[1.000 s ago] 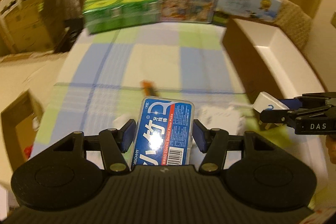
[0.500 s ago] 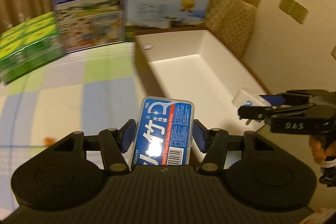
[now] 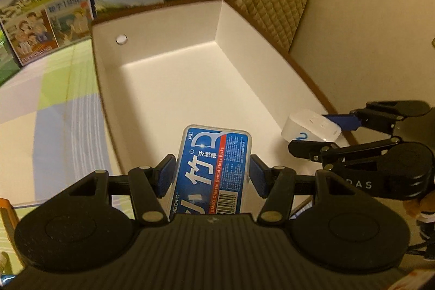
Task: Organize rigid objects
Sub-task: 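Lower the floss box into the brown box with the left tool while the right tool carries the strip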
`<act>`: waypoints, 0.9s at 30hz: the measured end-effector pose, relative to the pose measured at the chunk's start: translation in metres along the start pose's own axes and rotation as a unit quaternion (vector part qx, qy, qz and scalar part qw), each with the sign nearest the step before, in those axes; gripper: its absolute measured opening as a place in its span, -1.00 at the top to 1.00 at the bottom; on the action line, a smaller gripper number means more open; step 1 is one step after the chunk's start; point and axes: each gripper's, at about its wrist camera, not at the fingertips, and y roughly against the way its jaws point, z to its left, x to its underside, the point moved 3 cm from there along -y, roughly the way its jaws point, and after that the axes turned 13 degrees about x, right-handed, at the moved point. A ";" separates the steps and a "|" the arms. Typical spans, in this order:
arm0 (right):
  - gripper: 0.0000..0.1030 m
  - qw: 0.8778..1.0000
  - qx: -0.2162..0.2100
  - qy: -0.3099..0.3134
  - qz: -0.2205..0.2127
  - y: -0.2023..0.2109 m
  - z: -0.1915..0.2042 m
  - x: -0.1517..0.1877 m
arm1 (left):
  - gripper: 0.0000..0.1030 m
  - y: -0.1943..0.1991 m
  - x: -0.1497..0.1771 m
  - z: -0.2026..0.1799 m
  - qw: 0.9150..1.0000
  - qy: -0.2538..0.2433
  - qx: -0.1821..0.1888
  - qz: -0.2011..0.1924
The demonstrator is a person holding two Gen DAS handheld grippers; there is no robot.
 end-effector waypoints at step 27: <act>-0.03 0.999 -0.012 0.041 0.013 -0.016 -0.006 -0.005 | -0.17 -0.028 -0.003 -0.003 0.999 0.020 -0.008 0.033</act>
